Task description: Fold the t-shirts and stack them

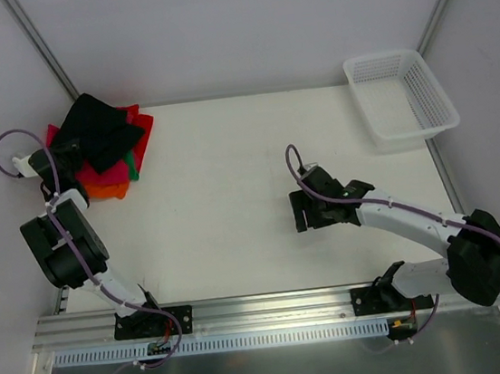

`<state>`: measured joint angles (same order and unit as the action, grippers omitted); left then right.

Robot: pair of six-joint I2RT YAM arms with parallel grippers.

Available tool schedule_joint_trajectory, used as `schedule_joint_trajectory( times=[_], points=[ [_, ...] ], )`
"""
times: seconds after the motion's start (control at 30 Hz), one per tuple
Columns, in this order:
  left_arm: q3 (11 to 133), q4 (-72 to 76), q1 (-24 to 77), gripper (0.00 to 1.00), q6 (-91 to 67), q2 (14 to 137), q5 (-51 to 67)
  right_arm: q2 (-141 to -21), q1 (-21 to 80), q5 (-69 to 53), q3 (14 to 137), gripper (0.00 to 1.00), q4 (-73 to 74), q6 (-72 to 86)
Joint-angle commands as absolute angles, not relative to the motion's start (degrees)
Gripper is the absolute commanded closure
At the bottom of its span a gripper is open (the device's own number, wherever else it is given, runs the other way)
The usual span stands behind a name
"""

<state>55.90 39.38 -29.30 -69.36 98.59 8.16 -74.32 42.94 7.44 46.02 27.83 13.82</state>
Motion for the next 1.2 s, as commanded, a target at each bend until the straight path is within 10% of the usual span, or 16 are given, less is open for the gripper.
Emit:
schedule_joint_trajectory(
  times=[0.0, 0.17, 0.27, 0.3, 0.43, 1.0, 1.07, 1.13, 1.17],
  points=[
    [54.8, 33.3, -29.6, 1.0, -65.3, 93.0, 3.4, -69.8, 42.7, 6.1, 44.4, 0.28, 27.2, 13.1],
    [55.4, 27.6, -29.8, 0.93, -64.6, 93.7, 6.9, -64.4, 42.7, 5.3, 42.2, 0.28, 26.4, 13.5],
    [55.8, 26.0, -29.7, 0.41, -65.0, 94.7, 9.0, -62.2, 42.7, 5.3, 41.0, 0.28, 26.5, 13.6],
    [55.7, 26.0, -29.6, 0.01, -65.1, 94.7, 9.1, -61.8, 42.7, 5.4, 40.7, 0.27, 26.5, 13.7],
    [55.4, 25.0, -29.5, 0.01, -64.1, 93.2, 8.0, -60.6, 42.6, 5.7, 39.6, 0.27, 26.2, 13.9],
    [43.7, 6.0, -5.5, 0.06, -44.7, 64.8, -22.3, -59.9, 42.7, 3.6, 39.6, 0.26, 24.1, 13.4],
    [49.5, 2.5, -5.1, 0.25, -41.6, 71.3, -16.1, -58.5, 42.7, 3.6, 39.1, 0.27, 24.1, 13.4],
    [57.1, -3.8, -5.3, 0.98, -38.3, 76.7, -13.3, -57.6, 42.7, 3.3, 38.8, 0.41, 24.1, 13.2],
    [60.3, -6.6, -5.5, 1.0, -37.7, 82.4, -12.2, -57.3, 42.7, 3.2, 38.7, 0.51, 24.1, 13.1]
  ],
)
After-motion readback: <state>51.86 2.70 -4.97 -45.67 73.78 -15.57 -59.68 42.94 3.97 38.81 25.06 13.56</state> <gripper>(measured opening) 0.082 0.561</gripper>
